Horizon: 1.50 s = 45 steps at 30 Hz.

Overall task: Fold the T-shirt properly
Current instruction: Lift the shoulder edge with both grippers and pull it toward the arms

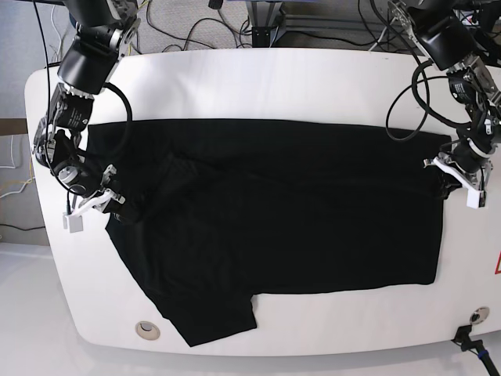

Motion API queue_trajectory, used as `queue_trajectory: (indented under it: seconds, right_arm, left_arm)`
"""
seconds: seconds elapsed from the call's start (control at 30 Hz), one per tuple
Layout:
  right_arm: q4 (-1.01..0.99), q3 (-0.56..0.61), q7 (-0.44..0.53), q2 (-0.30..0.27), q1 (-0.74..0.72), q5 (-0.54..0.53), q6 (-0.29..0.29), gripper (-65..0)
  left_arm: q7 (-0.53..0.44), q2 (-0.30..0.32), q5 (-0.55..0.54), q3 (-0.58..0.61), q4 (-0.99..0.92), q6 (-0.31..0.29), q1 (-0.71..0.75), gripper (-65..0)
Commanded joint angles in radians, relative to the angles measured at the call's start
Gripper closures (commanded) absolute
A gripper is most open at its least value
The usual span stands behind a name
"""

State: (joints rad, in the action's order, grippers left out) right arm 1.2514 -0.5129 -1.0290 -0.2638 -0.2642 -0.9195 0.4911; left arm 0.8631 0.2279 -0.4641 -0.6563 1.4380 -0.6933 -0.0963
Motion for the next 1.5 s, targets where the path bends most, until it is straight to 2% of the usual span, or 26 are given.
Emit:
queue_trajectory:
  seconds: [0.0, 0.17, 0.23, 0.5, 0.63, 0.73, 0.83, 0.87, 1.0, 1.07, 1.13, 1.2, 1.33, 1.4, 1.47]
  right_arm:
    - [-0.025, 0.033, 0.025, -0.021, -0.040, -0.017, 0.008, 0.0]
    - [-0.035, 0.112, 0.097, -0.022, -0.057, -0.017, -0.001, 0.0]
    - [-0.037, 0.130, 0.105, -0.021, -0.068, -0.016, -0.002, 0.0]
    - [-0.037, 0.127, 0.114, 0.021, -0.126, 0.190, 0.007, 0.0]
    - [-0.045, 0.132, 0.164, 0.022, -0.128, 0.238, 0.004, 0.0]
    - [-0.141, 0.133, 0.194, 0.016, -0.152, 0.250, -0.001, 0.0]
    - [-0.241, 0.139, 0.243, -0.005, -0.177, 0.250, -0.002, 0.0]
    - [-0.272, 0.156, 0.253, -0.016, -0.197, 0.250, -0.002, -4.1]
    - [-0.295, 0.267, 0.286, -0.073, -0.218, 0.251, -0.002, -36.5]
    - [-0.255, 0.342, 0.299, -0.110, -0.214, 0.251, -0.002, -51.0]
    - [-0.209, 0.402, 0.304, -0.156, -0.198, 0.251, -0.004, -61.1]
    - [-0.143, 0.425, 0.306, -0.197, -0.169, 0.251, -0.004, -64.0]
    - [-0.026, 0.431, 0.306, -0.272, -0.080, 0.254, -0.004, -64.0]
    - [0.027, 0.425, 0.306, -0.295, -0.028, 0.308, -0.006, -64.0]
    - [0.086, 0.408, 0.307, -0.300, 0.036, 0.417, -0.029, -64.0]
  left_arm:
    - [-0.031, 0.018, -0.023, -0.003, 0.014, -0.005, -0.016, 0.0]
    - [-0.032, 0.023, -0.023, -0.004, 0.011, -0.005, -0.015, 0.0]
    - [-0.032, 0.047, -0.023, -0.003, 0.004, -0.005, -0.015, 0.0]
    - [-0.035, 0.081, -0.023, -0.006, -0.026, -0.005, -0.015, 0.0]
    - [-0.035, 0.086, -0.023, -0.003, -0.026, -0.005, -0.015, 0.0]
    - [-0.035, 0.086, -0.023, -0.006, -0.026, -0.005, -0.015, 0.0]
    - [-0.037, 0.086, -0.023, -0.006, -0.026, -0.005, -0.015, -10.7]
    - [-0.037, 0.089, -0.023, -0.006, -0.026, -0.005, -0.015, -13.1]
    - [-0.078, 0.109, 0.000, 0.000, -0.026, 0.079, -0.015, -22.8]
    - [-0.121, 0.133, 0.038, 0.002, -0.026, 0.083, -0.015, -28.6]
    - [-0.166, 0.136, 0.090, 0.003, -0.023, 0.083, -0.016, -34.4]
    - [-0.210, 0.150, 0.130, 0.003, -0.021, 0.082, -0.026, -35.5]
    - [-0.296, 0.155, 0.150, 0.003, -0.019, 0.079, -0.010, -35.5]
    - [-0.325, 0.156, 0.150, 0.003, -0.003, 0.042, 0.027, -35.4]
    - [-0.333, 0.156, 0.152, 0.007, 0.039, -0.001, 0.063, -35.4]
